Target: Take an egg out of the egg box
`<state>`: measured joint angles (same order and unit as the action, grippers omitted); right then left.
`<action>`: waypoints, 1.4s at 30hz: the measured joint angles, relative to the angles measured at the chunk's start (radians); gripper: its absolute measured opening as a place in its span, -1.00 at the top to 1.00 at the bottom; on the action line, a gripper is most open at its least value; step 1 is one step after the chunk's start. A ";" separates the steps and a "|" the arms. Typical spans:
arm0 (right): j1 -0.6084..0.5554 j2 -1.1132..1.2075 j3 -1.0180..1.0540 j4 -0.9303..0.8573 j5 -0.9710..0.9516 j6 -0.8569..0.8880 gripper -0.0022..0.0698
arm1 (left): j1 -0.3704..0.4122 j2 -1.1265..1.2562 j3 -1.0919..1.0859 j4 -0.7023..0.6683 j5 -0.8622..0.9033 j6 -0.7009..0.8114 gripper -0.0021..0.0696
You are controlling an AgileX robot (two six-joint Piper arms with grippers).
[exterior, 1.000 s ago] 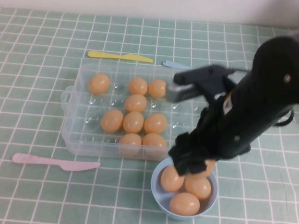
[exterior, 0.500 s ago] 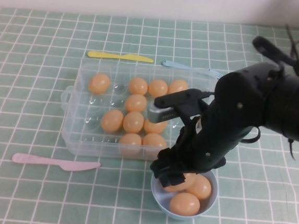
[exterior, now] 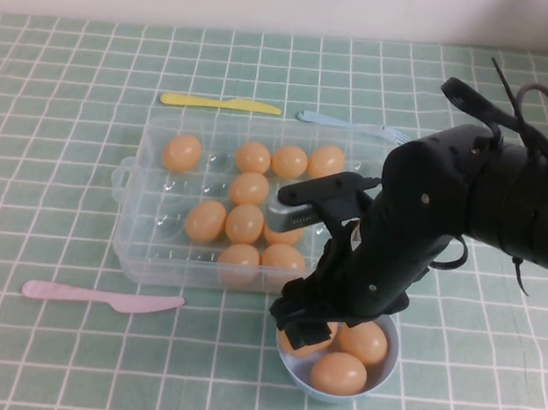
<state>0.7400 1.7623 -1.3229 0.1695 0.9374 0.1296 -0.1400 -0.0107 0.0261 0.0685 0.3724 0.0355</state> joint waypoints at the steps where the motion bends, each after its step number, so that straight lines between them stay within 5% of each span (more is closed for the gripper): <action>1: 0.000 0.000 0.000 0.003 0.000 0.000 -0.46 | 0.000 0.000 0.000 0.000 0.000 0.000 0.95; 13: 0.000 -0.074 0.001 -0.002 0.015 0.000 -0.55 | 0.000 0.000 0.000 0.000 0.000 0.000 0.95; 16: 0.000 -0.133 0.002 -0.036 0.036 0.000 -0.35 | 0.000 0.000 0.000 0.000 0.000 0.000 0.95; 23: 0.000 -0.339 0.120 -0.066 0.039 0.002 0.73 | 0.000 0.000 0.000 0.000 0.000 0.000 0.95; 25: 0.000 -0.413 0.185 -0.082 0.039 0.002 0.86 | 0.000 0.000 0.000 0.000 0.000 0.000 0.95; 42: 0.000 -0.918 0.555 -0.137 0.197 -0.035 0.98 | 0.000 0.000 0.000 0.000 0.000 0.000 0.95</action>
<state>0.7400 0.8442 -0.7674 0.0322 1.1340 0.0947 -0.1400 -0.0107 0.0261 0.0685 0.3724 0.0355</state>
